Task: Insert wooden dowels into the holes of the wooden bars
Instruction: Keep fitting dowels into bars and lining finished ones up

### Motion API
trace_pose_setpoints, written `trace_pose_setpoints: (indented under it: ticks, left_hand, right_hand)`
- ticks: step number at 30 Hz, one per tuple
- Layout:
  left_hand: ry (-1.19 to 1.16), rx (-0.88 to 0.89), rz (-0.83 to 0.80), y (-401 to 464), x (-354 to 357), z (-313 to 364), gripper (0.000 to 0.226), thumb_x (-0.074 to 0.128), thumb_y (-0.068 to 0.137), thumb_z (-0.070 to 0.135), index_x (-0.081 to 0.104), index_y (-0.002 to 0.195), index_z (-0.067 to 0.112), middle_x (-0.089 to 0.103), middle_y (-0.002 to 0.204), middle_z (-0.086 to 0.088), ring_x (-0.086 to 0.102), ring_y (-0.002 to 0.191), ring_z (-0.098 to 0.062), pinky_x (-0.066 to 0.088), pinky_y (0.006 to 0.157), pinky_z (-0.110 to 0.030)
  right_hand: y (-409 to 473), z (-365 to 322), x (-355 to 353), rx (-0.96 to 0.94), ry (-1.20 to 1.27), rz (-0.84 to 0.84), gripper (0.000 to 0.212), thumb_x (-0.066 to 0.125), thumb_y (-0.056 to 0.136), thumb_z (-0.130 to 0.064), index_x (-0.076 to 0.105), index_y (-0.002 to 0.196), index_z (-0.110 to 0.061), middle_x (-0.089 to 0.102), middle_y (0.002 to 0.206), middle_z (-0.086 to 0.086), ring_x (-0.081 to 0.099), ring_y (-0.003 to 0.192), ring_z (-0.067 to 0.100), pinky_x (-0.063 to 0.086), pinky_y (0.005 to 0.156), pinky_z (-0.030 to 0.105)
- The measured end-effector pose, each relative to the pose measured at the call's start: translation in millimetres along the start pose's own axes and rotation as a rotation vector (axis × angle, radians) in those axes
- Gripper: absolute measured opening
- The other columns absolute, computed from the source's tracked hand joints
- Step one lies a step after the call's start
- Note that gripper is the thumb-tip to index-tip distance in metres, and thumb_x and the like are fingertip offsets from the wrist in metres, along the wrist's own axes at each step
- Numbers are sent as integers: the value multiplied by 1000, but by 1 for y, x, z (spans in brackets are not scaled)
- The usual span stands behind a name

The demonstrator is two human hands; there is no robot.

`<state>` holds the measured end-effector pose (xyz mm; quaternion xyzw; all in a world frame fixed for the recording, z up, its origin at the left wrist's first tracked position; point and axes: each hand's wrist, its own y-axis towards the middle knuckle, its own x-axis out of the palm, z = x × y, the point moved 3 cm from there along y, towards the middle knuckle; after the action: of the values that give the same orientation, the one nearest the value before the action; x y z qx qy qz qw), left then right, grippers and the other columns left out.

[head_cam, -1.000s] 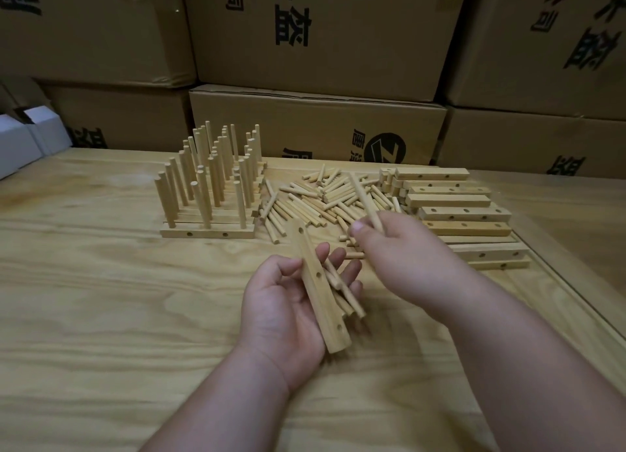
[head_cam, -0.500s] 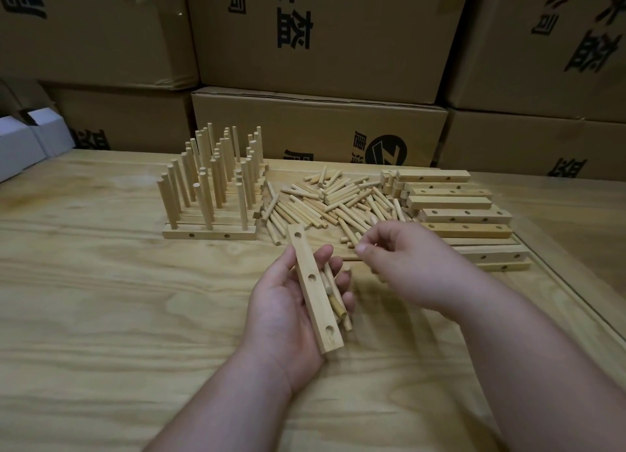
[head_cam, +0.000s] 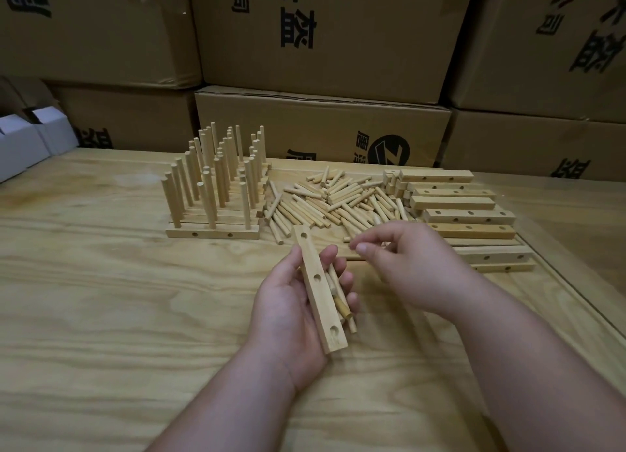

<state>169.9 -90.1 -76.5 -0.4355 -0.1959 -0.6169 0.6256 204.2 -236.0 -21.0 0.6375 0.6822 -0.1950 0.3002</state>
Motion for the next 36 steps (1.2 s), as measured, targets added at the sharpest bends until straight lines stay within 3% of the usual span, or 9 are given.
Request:
trace_pose_setpoints:
  ticks: [3,8,14,17,21,25,30,36]
  left_hand:
    - [5,-5,-11,-1,1,0,44,57,94,45,82,87,10,72,93,-10,66,78,-23,51,69,-38]
    - [-2,-21,-40,-1,1,-1,38,58,88,39,81,89,10,70,94,-10,66,77,-22,51,69,-36]
    - [29,-23,-60,-2,2,-1,36,64,75,39,82,89,12,71,94,-9,66,75,-21,52,67,-35]
    - [32,-23,-47,-3,3,0,37,60,86,41,82,88,11,70,95,-10,65,75,-22,51,67,-36]
    - [29,-14,-17,-5,6,0,49,55,93,52,82,86,12,72,93,-11,64,73,-22,51,63,-35]
    - [44,-20,-14,-6,7,0,45,58,92,51,81,86,13,70,91,-9,65,70,-20,52,60,-33]
    - [67,-17,-26,-7,9,-2,38,69,74,45,82,87,12,69,88,-9,65,68,-19,51,61,-34]
    - [91,-1,-19,-6,8,-2,39,72,71,47,83,88,14,70,87,-7,66,67,-18,54,59,-32]
  right_hand:
    - [0,-6,-10,-27,95,73,20,64,97,-28,75,91,-44,65,71,-22,57,66,-4,45,62,21]
    - [-3,-21,-22,-88,246,57,19,70,93,-22,61,99,-36,76,85,-15,67,62,4,54,55,27]
    - [-8,-28,-24,-136,190,58,4,78,87,-32,74,87,-30,75,79,-10,71,71,13,62,57,38]
    - [-7,-26,-23,-147,119,76,6,78,85,-36,74,87,-39,72,82,-12,68,73,10,61,61,28]
    - [-7,-25,-20,-157,83,48,14,73,89,-28,75,90,-42,67,88,-28,64,78,-4,48,56,10]
    - [-7,-27,-16,-164,59,35,18,69,92,-26,75,94,-44,65,92,-34,61,84,-11,48,70,19]
    - [-6,-25,-15,-171,33,48,15,68,92,-26,72,90,-40,64,87,-31,60,71,-8,45,62,20]
    - [-7,-26,-16,-179,-5,43,14,68,92,-25,70,87,-38,64,80,-31,59,65,-5,43,52,14]
